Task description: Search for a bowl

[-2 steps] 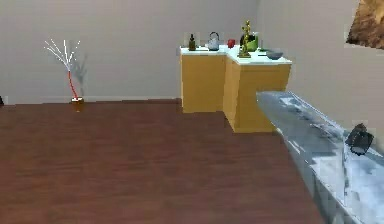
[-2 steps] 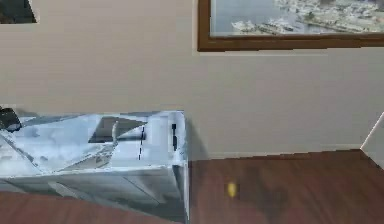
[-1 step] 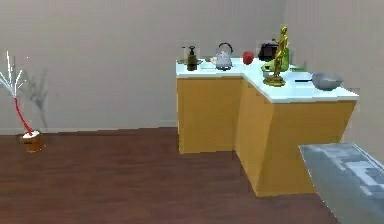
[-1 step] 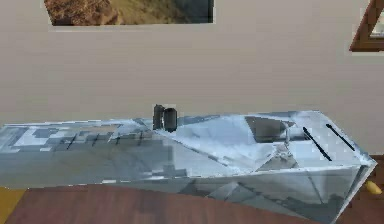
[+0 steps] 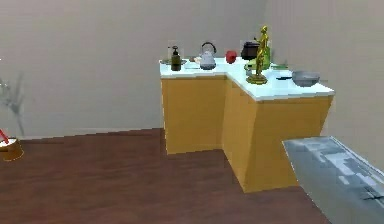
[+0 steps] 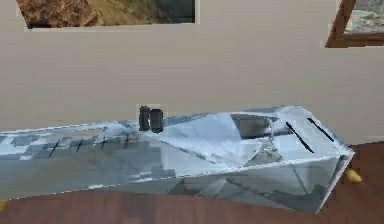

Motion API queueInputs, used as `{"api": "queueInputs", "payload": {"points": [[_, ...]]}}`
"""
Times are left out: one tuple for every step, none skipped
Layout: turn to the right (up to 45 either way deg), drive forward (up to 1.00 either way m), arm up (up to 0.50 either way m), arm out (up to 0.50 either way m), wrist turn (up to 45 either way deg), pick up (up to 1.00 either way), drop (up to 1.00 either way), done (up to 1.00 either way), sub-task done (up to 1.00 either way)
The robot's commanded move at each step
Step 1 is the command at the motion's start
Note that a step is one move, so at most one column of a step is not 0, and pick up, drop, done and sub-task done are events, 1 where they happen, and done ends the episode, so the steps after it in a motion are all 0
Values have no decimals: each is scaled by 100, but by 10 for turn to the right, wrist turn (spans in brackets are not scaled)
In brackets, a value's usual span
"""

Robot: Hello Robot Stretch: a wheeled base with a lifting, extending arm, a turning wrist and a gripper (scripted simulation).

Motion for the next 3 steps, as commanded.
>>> {"api": "queueInputs", "payload": {"points": [[0,70,0,0,0,0,0,0,0],[450,0,0,0,0,0,0,0,0],[0,0,0,0,0,0,0,100,0]]}}
